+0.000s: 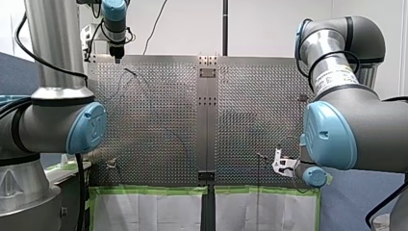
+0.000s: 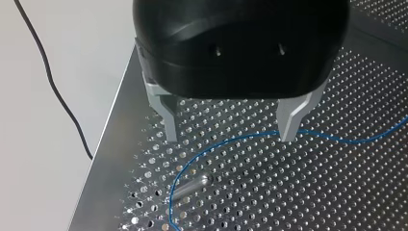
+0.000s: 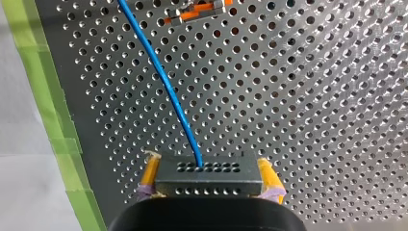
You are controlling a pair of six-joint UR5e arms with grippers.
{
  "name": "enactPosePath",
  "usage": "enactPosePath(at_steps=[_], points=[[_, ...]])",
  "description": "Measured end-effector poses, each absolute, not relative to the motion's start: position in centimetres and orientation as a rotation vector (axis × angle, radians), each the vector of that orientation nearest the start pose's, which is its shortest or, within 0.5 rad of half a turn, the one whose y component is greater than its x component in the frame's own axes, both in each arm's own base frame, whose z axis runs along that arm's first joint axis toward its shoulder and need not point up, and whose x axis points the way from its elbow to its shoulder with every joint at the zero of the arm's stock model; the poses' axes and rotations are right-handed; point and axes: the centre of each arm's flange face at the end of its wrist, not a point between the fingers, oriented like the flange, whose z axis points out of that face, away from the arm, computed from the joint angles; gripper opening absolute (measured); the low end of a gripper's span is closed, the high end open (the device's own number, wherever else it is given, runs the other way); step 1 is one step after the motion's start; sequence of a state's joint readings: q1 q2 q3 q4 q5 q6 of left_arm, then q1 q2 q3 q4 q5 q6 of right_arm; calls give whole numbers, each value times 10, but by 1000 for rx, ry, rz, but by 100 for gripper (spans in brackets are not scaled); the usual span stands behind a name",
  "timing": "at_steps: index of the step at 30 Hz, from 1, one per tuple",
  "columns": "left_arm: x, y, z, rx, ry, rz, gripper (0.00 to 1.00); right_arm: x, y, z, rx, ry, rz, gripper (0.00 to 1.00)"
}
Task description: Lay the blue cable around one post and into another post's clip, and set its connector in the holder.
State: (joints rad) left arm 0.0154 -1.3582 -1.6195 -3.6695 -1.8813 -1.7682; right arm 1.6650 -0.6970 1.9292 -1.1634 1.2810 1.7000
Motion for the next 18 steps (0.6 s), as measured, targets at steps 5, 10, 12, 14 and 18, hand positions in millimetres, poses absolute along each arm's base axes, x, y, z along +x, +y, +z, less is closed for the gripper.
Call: enactPosePath(at_steps=[5, 10, 12, 14, 18], points=[[351, -98, 516, -407, 1874, 177, 99, 212, -527, -41, 1493, -1177, 1546, 0], [350, -98, 517, -407, 1873, 176, 99, 212, -527, -41, 1494, -1178, 1545, 0], [350, -98, 516, -407, 1872, 176, 99, 212, -527, -41, 1494, -1178, 1545, 0], [350, -98, 516, -406, 1872, 175, 99, 212, -527, -41, 1495, -1179, 1545, 0], [349, -100, 514, -397, 1866, 163, 99, 212, -527, -41, 1495, -1179, 1545, 0]])
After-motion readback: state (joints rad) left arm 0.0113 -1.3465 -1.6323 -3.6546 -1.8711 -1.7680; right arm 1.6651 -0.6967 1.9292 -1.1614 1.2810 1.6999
